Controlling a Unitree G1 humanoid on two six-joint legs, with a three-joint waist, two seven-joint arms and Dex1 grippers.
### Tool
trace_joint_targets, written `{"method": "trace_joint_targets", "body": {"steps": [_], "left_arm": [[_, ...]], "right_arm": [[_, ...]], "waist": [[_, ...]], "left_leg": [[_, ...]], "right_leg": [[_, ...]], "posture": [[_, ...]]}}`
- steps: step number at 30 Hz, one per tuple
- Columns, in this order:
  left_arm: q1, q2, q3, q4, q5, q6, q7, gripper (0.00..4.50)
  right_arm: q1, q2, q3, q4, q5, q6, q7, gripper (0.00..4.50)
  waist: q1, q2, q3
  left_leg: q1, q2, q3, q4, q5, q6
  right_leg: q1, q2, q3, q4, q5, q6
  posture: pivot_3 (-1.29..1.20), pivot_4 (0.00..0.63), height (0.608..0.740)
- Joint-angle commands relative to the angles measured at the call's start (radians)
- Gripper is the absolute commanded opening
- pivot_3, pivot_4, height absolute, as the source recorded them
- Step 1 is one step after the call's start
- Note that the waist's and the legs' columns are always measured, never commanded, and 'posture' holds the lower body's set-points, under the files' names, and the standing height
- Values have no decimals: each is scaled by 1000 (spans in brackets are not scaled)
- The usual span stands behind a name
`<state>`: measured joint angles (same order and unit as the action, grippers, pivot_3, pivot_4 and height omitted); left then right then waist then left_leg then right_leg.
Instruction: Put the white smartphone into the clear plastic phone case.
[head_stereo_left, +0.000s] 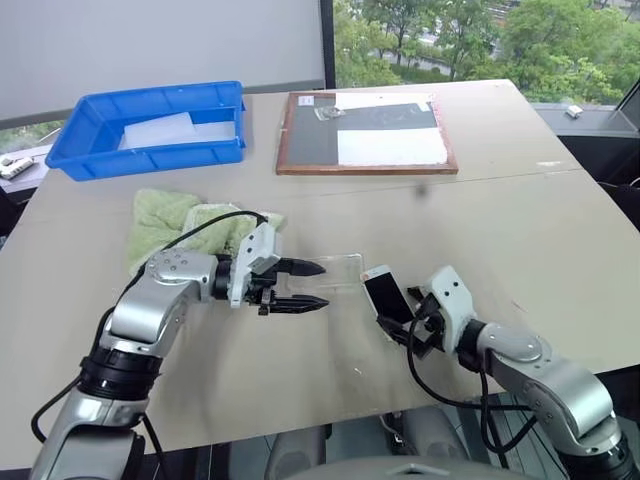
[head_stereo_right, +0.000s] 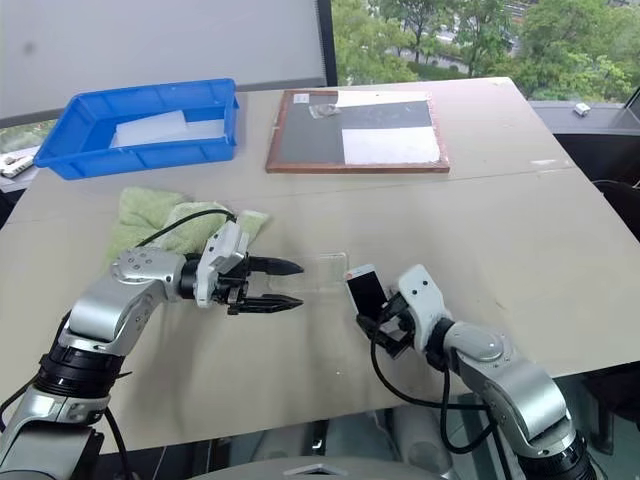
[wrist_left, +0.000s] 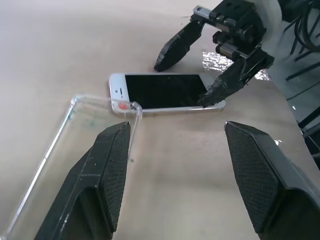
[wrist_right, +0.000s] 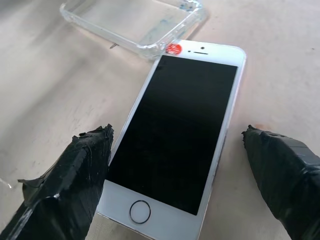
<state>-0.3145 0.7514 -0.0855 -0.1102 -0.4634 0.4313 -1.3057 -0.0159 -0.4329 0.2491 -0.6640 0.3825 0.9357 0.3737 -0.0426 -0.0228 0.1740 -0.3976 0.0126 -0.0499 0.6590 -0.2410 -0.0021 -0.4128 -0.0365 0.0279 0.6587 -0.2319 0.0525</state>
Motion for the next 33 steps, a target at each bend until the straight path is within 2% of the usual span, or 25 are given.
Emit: {"method": "trace_joint_targets", "body": {"steps": [1,8,12,15,16,18,19,20,25,28,31,33], "left_arm": [[11,13,37,-37,-21,-3,6,3077],[40,11,35,-58,-25,1,23,3077],[46,14,32,-56,-20,-7,24,3077],[41,7,31,-51,-16,-10,31,3077],[40,5,30,-51,-15,-11,34,3101],[40,-1,28,-54,-15,-12,41,3104],[38,-5,28,-53,-15,-15,45,3104],[37,-7,28,-51,-15,-18,47,3104],[50,-25,45,-63,-12,-28,94,3104],[84,-18,75,-84,-22,-25,118,3104],[118,-14,103,-95,-23,-23,142,3104],[134,-17,117,-106,-23,-21,160,3104]], "right_arm": [[-25,29,63,15,23,36,18,4500],[-88,49,141,45,-56,143,-59,4500],[-111,2,260,85,-143,181,-91,4500],[-99,-35,291,101,-176,181,-92,4500],[-91,-44,288,102,-182,177,-90,4254],[-68,-59,259,98,-182,171,-86,3651],[-59,-69,239,96,-182,166,-84,3485],[-54,-76,227,96,-183,161,-82,3100],[2,-159,51,74,-157,134,-40,3021],[21,-157,-79,81,-122,111,-31,3020],[18,-173,-190,117,-92,32,10,3019],[8,-208,-208,145,-93,-54,61,3017]], "waist": [[-1,0,0],[-2,0,0],[-3,-4,-2],[-2,-6,-5],[-2,-6,-6],[1,-6,-7],[2,-6,-8],[4,-6,-8],[27,-5,-10],[51,-4,-10],[63,-4,-9],[64,-3,-9]], "left_leg": [[0,0,0,0,0,0],[1,3,0,-3,0,0],[4,5,1,-4,0,0],[7,6,0,-5,0,0],[7,7,0,-5,0,0],[7,7,0,-6,0,0],[7,7,0,-6,0,0],[7,7,1,-7,0,0],[3,4,2,-7,0,0],[0,-1,-1,-6,0,0],[-1,-2,-2,-5,0,0],[-2,-4,-2,-5,0,0]], "right_leg": [[0,1,0,0,0,0],[-1,3,0,0,1,-2],[0,4,0,0,1,-3],[0,4,0,0,1,-4],[0,4,0,0,1,-4],[0,4,0,0,1,-4],[0,4,0,0,0,-5],[0,3,0,0,0,-5],[0,0,-1,-5,0,-5],[3,-3,-1,-10,0,-5],[5,-4,0,-16,0,-4],[6,-6,0,-18,0,-4]], "posture": [[0,150,740],[0,150,740],[0,150,740],[0,150,740],[0,150,740],[0,150,740],[0,150,740],[0,150,740],[0,150,740],[0,150,740],[0,150,740],[0,150,740]]}}
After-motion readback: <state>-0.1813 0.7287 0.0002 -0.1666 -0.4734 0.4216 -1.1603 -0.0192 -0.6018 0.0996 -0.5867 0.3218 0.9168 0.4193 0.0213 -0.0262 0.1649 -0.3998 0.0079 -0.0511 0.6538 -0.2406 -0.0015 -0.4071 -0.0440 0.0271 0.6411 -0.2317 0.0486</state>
